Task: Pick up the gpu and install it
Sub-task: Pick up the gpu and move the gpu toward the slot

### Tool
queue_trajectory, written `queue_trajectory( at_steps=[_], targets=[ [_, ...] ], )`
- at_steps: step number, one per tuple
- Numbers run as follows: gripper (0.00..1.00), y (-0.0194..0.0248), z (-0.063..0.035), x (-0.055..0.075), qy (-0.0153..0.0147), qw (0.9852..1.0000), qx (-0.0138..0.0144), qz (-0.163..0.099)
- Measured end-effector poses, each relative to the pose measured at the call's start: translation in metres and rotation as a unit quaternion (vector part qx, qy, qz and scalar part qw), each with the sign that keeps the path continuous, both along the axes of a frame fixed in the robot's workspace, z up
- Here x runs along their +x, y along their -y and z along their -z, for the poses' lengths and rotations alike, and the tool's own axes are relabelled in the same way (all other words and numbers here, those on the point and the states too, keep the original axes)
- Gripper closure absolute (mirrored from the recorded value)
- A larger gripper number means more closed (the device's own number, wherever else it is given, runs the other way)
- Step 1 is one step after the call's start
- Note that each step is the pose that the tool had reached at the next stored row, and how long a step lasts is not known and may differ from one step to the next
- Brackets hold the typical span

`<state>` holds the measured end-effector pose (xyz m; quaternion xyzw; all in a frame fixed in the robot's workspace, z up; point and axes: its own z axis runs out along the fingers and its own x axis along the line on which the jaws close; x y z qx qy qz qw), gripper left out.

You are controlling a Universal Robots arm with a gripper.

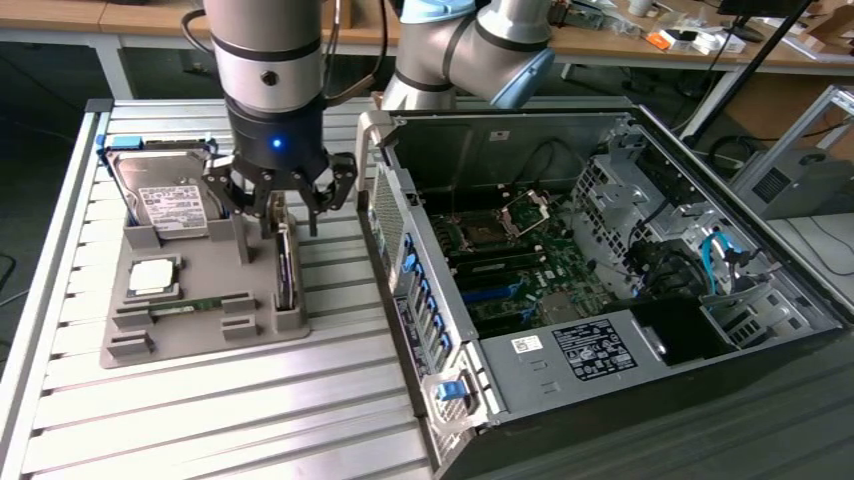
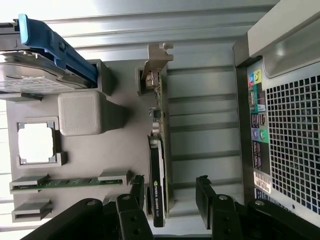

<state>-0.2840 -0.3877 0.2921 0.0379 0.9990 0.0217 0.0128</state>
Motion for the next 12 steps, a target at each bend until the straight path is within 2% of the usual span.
queue_trajectory(
  at_steps=[12],
  targets=[
    [0.46,0.0,0.0088,-0.0083,0.0001,1.0,0.0001,0.0]
  ],
)
